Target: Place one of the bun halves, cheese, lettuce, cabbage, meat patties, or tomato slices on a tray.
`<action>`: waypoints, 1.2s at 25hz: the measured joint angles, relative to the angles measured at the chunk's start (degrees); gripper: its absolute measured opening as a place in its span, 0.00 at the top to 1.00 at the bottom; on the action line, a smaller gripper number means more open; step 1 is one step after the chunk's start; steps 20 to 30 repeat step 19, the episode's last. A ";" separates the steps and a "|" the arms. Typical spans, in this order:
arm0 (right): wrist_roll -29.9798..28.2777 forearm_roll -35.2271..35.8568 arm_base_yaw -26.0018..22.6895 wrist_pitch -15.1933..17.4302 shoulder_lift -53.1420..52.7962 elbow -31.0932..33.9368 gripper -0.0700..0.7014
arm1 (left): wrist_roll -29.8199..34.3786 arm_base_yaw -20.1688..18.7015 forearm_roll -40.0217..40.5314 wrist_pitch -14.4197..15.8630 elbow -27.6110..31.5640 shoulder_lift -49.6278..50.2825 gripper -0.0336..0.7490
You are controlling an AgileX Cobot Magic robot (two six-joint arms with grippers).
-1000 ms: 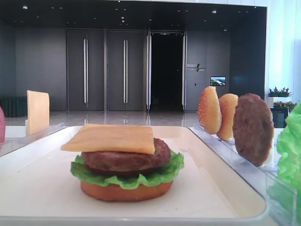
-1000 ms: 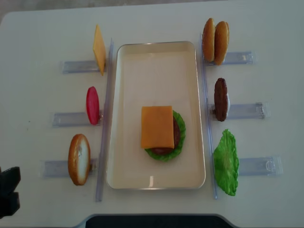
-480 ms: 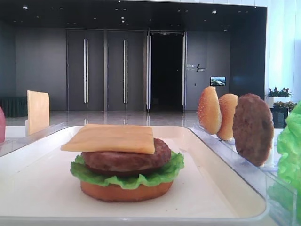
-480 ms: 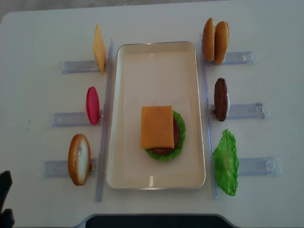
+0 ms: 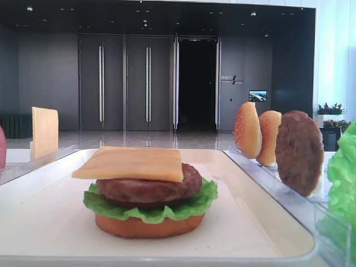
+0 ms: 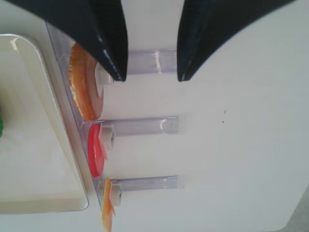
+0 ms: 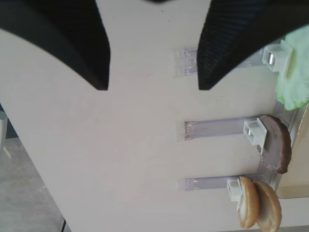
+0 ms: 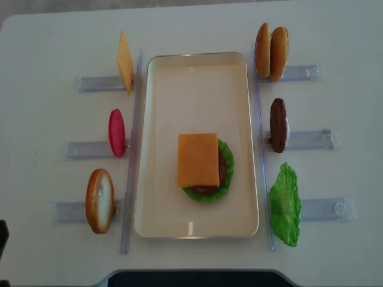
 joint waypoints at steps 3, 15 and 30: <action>0.00 0.00 0.00 0.00 0.00 0.00 0.37 | 0.00 0.00 0.10 0.00 0.00 -0.72 0.62; 0.00 0.00 0.00 0.00 0.00 0.00 0.37 | -0.86 0.00 0.37 1.36 0.97 -0.72 0.62; 0.00 0.00 0.00 0.00 0.00 0.00 0.37 | -0.99 0.00 0.42 1.49 0.97 -0.72 0.62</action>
